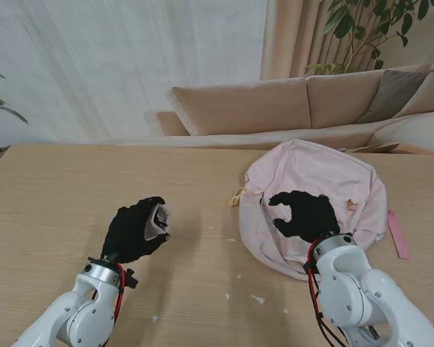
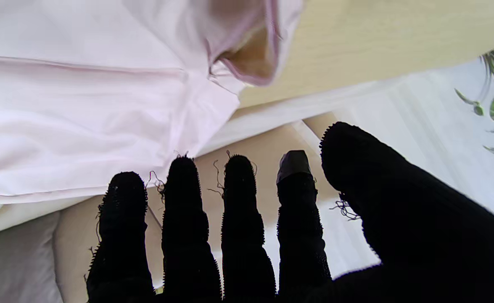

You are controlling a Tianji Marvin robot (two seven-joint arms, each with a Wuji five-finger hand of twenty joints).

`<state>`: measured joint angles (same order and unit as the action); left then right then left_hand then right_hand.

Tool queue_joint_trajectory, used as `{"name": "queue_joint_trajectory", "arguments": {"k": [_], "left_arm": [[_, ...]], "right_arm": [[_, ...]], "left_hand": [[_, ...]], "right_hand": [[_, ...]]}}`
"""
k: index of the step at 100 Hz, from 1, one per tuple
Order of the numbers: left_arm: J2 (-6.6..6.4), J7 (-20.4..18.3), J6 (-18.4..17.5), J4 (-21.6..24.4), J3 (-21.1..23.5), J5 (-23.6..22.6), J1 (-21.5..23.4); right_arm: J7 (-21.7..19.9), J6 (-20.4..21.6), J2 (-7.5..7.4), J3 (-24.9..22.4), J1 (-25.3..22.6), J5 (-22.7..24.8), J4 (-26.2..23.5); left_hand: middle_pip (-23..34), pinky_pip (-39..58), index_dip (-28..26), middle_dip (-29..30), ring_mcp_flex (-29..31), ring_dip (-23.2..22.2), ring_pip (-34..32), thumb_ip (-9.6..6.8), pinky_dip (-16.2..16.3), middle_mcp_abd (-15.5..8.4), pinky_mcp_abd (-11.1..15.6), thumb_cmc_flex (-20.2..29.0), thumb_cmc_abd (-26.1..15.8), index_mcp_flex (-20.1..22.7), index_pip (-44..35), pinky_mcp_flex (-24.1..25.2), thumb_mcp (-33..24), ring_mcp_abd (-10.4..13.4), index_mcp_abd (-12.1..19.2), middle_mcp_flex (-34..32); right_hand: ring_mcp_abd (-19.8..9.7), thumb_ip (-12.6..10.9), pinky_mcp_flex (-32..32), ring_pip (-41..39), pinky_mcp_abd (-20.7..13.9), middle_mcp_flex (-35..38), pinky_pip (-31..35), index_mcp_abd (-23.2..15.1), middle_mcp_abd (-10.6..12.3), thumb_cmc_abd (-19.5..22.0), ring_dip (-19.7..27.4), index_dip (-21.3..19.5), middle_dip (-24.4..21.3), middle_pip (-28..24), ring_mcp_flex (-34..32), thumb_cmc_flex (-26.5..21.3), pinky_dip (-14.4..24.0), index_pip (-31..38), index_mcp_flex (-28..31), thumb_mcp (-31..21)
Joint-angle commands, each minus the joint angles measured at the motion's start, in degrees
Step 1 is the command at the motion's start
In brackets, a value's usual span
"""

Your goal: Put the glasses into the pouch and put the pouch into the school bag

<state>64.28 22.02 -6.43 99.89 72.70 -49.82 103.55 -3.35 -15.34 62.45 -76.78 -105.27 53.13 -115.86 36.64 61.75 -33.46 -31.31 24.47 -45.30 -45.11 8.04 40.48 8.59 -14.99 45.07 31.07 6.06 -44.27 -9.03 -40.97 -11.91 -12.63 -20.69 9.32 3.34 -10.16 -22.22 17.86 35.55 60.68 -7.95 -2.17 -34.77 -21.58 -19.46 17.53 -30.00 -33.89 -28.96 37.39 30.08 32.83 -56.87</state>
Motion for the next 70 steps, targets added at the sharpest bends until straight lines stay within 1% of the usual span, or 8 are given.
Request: {"name": "queue_joint_trajectory", "arguments": {"k": [1,14,20,31,39,46,59,70], "left_arm": [[0.21,-1.04,-0.39,0.82,-0.18,-0.02,0.29],[0.22,-1.08,-0.36,0.83,-0.26,0.03,0.14],[0.22,-1.06,-0.43,0.80,-0.25,0.06,0.14],[0.21,-0.92,-0.59,0.65,-0.18,-0.08,0.06],[0.22,-0.83,-0.62,0.65,-0.17,-0.06,0.13],[0.20,-0.86,-0.58,0.61,-0.20,-0.18,0.11],[0.21,-0.86,-0.47,0.58,-0.50,-0.13,-0.05],[0.17,-0.95,-0.29,0.55,-0.80,-0.28,-0.24]], "right_arm": [[-1.18,-0.09,-0.46,-0.50,-1.50,0.54,0.68],[-3.71,0.21,-0.88,-2.53,-3.47,3.13,0.42],[-4.79,0.43,-1.02,-3.44,-4.48,3.68,0.26],[-6.82,1.06,-1.28,-5.28,-6.46,5.26,-0.08],[-7.60,1.39,-1.36,-6.51,-7.92,5.59,-0.15],[-8.13,1.67,-1.39,-7.45,-9.02,5.33,-0.18],[-9.12,1.94,-1.45,-8.55,-10.38,4.26,-0.26],[-8.92,2.00,-1.46,-8.43,-10.39,4.01,0.56]], "left_hand": [[-1.18,2.72,0.41,0.53,-1.01,-1.51,-0.66,-3.30,1.94,0.25,0.16,3.53,-4.47,1.03,-3.16,0.20,-5.67,0.85,2.57,2.20],[-1.15,2.71,0.42,0.51,-1.02,-1.53,-0.67,-3.30,1.96,0.20,0.15,3.62,-4.49,1.03,-3.13,0.20,-5.67,0.93,2.56,2.21],[-1.15,2.70,0.43,0.51,-1.00,-1.54,-0.68,-3.31,1.97,0.27,0.15,3.65,-4.48,1.03,-3.13,0.20,-5.66,0.95,2.56,2.19],[-1.11,2.71,0.43,0.49,-0.98,-1.55,-0.70,-3.32,1.98,0.23,0.12,3.72,-4.45,1.03,-3.12,0.13,-5.70,1.00,2.56,2.18],[-1.11,2.71,0.43,0.49,-0.93,-1.56,-0.72,-3.33,1.99,0.32,0.11,3.77,-4.44,1.03,-3.12,0.13,-5.70,0.92,2.56,2.19],[-1.10,2.71,0.43,0.49,-0.95,-1.55,-0.70,-3.32,1.99,0.32,0.11,3.74,-4.44,1.03,-3.12,0.13,-5.68,0.97,2.56,2.19],[-1.14,2.69,0.43,0.51,-0.90,-1.57,-0.75,-3.32,1.99,0.34,0.18,3.81,-4.44,1.03,-3.12,0.11,-5.66,0.89,2.56,2.22],[-1.14,2.69,0.43,0.52,-0.92,-1.56,-0.73,-3.32,2.00,0.24,0.18,3.82,-4.48,1.03,-3.12,0.11,-5.62,0.99,2.56,2.19]], "right_hand": [[-2.77,-1.51,2.84,2.59,-2.04,-4.40,-3.79,-1.63,1.52,-0.14,1.98,-0.09,-0.97,1.79,4.04,1.89,-1.68,-1.88,-4.16,0.70],[-4.45,-0.95,6.72,5.98,-4.04,-10.48,-9.56,-1.71,2.71,-0.54,4.04,0.60,-1.79,3.49,9.44,3.44,-4.46,-3.53,-10.25,2.79],[-5.22,-0.21,8.11,7.12,-4.80,-12.21,-12.08,-1.57,3.02,-0.69,4.78,0.78,-2.04,3.83,11.28,4.67,-5.68,-3.99,-12.07,4.89],[-5.94,0.68,9.10,7.97,-5.30,-14.48,-13.54,-1.33,3.75,-1.26,5.23,1.06,-2.41,4.64,12.80,6.71,-6.30,-4.95,-14.61,6.91],[-6.06,1.65,9.31,8.21,-5.51,-15.43,-14.38,-1.20,3.87,-1.36,5.37,1.03,-2.55,4.68,13.16,6.77,-6.48,-5.24,-15.15,9.08],[-5.94,1.99,9.32,8.11,-5.33,-15.11,-14.52,-0.96,3.90,-1.35,5.29,0.95,-2.62,4.54,12.75,6.64,-6.29,-5.27,-14.78,11.04],[-5.38,2.02,8.23,7.20,-4.76,-12.65,-13.98,0.73,3.50,-1.20,4.81,0.80,-2.49,3.90,10.53,7.09,-5.75,-4.82,-12.60,12.69],[-5.37,1.82,8.06,7.19,-4.79,-12.44,-13.82,0.73,3.45,-0.83,4.68,0.93,-2.46,3.89,10.49,7.24,-5.46,-5.09,-12.40,13.40]]}}
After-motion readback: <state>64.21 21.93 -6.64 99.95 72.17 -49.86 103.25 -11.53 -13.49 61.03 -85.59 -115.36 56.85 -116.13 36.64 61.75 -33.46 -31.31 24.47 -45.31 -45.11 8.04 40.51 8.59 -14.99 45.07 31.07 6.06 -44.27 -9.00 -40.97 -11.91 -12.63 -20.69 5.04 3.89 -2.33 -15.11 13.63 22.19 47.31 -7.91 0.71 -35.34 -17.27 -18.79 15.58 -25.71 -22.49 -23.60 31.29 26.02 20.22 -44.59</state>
